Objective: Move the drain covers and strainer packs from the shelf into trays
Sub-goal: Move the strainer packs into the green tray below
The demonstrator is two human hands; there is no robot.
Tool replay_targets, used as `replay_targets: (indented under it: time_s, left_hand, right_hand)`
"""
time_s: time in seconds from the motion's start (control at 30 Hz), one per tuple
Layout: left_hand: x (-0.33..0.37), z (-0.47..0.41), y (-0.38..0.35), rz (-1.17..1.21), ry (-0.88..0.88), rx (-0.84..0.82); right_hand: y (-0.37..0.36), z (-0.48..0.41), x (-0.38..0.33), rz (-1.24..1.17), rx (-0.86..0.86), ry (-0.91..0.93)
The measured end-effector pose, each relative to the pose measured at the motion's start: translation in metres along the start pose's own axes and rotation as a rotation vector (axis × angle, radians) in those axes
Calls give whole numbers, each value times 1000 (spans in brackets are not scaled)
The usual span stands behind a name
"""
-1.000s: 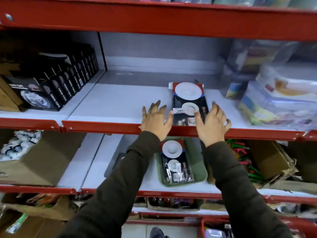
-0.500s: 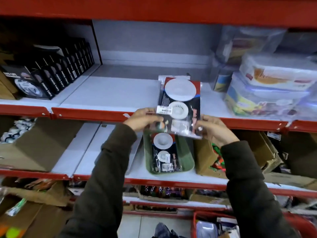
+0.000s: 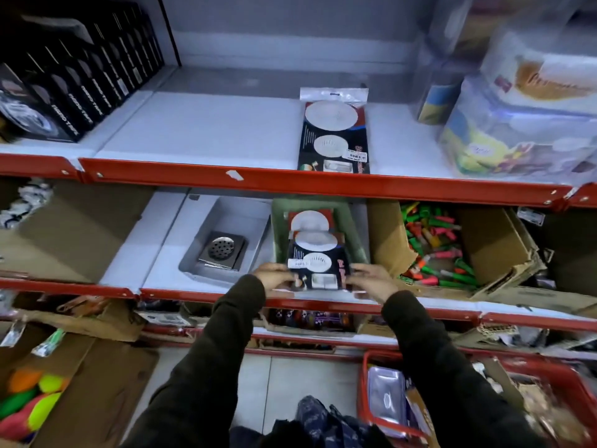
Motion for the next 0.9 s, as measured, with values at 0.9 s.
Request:
replay_targets:
  time_s: [0.9]
  left_hand:
    - [259, 93, -1, -153, -500, 229]
  right_hand:
    - [52, 37, -255, -282, 213, 426]
Point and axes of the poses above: each hand's wrist, its own z-axis away from the middle knuckle, its own y-axis out of the back of the hand, x = y × z, the point moved 5 cm from there along -z, towards the middle knuckle, and after that the axes turned 2 degrees about y, right-handed, at the moved point
